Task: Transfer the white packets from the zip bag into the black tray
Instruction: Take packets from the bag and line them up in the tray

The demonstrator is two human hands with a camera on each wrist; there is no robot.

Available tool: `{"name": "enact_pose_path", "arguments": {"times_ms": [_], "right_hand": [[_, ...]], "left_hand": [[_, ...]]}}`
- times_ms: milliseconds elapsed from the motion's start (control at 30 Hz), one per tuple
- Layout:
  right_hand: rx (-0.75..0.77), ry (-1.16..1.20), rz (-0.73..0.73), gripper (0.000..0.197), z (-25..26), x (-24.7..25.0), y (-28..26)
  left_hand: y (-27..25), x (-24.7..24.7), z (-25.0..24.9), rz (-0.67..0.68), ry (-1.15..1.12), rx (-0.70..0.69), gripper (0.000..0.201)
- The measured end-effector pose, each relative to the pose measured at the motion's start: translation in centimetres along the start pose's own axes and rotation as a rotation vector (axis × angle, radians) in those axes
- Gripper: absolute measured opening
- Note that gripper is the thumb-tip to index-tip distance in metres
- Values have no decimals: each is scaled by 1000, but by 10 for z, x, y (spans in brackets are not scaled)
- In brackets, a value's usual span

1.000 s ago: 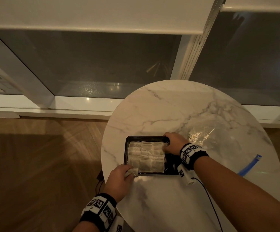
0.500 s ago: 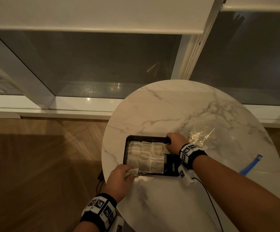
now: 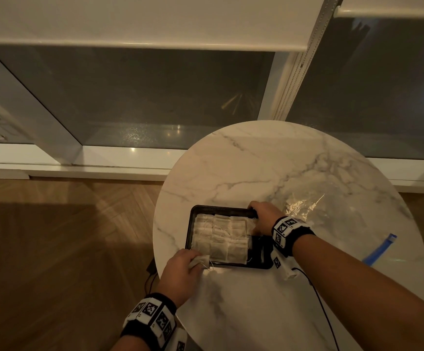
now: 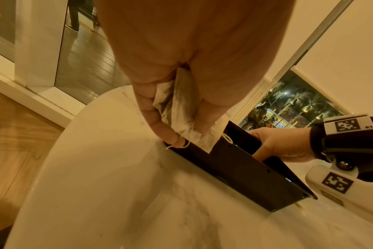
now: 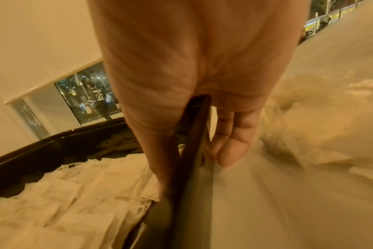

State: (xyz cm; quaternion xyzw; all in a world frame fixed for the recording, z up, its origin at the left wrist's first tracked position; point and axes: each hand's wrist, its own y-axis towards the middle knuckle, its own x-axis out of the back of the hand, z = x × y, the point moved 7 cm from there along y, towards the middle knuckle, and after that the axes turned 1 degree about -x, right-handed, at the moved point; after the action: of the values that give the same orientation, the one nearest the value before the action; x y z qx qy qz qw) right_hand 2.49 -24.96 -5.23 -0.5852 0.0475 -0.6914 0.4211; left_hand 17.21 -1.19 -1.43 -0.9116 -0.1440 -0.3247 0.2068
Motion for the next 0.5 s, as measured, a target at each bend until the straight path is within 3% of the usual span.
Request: {"name": "enact_pose_path", "arguments": {"times_ms": [233, 500], "right_hand": [[4, -30, 9, 57, 3, 2, 3], [12, -48, -16, 38, 6, 5, 0]], "left_hand": [[-1, 1, -3, 8, 12, 6, 14], [0, -1, -1, 35, 0, 6, 11]]}}
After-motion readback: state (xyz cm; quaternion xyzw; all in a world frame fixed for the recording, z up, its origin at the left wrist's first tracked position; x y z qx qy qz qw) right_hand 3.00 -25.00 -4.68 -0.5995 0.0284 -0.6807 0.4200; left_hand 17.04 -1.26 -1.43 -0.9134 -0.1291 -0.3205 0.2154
